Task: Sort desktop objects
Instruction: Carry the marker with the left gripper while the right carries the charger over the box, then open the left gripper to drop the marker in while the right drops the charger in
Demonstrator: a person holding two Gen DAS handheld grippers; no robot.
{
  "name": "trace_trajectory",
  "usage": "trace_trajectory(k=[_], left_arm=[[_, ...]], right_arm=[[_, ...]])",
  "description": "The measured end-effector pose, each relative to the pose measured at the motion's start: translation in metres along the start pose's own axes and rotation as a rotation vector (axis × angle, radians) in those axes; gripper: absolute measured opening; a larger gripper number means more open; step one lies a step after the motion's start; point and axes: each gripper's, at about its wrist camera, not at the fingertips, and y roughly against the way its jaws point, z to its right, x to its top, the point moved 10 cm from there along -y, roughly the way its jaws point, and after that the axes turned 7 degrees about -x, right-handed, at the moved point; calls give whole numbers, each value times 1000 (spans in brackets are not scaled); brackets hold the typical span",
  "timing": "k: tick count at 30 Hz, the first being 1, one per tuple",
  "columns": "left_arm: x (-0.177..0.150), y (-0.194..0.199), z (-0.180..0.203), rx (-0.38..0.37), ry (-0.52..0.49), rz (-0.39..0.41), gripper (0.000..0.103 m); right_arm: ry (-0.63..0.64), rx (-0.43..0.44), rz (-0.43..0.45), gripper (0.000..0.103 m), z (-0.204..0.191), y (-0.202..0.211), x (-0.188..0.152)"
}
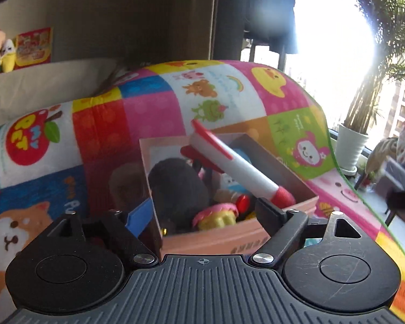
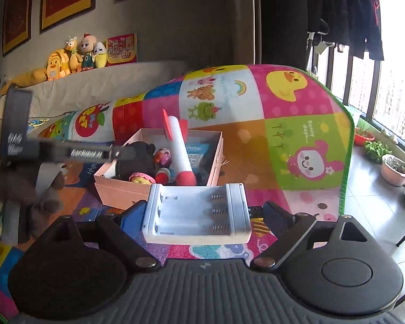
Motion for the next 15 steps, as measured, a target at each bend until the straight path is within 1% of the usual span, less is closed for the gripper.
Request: trace_trajectory(k=[1, 3, 6, 9, 11, 13, 15], left_arm=[[-7, 6, -1, 0, -7, 7, 95], [-17, 18, -5, 13, -19, 31, 95], [-23, 28, -14, 13, -2, 82, 95], [-25, 32, -24, -6, 41, 105, 96], [-26, 34, -31, -11, 73, 112, 96], [-27, 37, -38, -21, 102, 120, 97], [-29, 40, -42, -25, 120, 125, 98]], right_arm=[[4, 5, 4, 91, -5, -5, 8], [7, 29, 17, 91, -16, -17, 32], [-27, 100, 0, 91, -41, -43, 73], [-77, 143, -51, 91, -69, -83, 112], [-112, 148, -100, 91, -87, -115, 132], [-125, 143, -135, 91, -103, -146, 147], [-128, 152, -189, 91, -118, -177, 149]])
